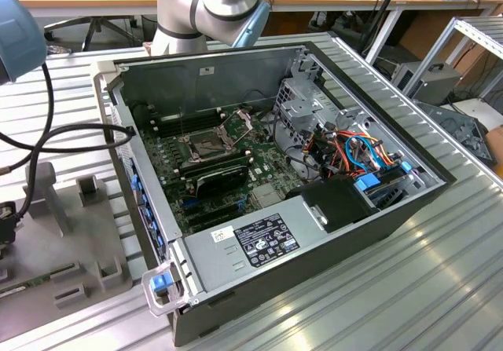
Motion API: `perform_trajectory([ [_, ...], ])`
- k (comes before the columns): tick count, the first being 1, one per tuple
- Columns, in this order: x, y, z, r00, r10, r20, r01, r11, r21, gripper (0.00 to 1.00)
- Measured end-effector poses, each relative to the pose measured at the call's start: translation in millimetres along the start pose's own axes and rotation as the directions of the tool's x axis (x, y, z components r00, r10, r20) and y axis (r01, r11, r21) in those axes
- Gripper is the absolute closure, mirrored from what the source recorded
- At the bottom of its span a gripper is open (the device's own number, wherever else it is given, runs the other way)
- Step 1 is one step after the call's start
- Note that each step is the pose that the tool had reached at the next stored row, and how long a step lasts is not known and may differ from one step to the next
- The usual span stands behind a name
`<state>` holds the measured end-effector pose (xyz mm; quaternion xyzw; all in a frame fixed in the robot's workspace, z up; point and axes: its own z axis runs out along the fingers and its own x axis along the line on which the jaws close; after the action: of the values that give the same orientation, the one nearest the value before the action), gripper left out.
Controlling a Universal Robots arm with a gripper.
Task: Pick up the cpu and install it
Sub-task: 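Pick up the cpu and move it towards the insertion slot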
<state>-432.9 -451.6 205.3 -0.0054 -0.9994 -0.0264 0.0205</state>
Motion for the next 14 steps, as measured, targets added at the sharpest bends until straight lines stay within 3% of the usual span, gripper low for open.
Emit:
perform_trajectory([
  [14, 0.2, 0.3, -5.4, 1.0000, 0.000, 0.0000, 0.000, 1.0000, -0.0001, 0.45],
])
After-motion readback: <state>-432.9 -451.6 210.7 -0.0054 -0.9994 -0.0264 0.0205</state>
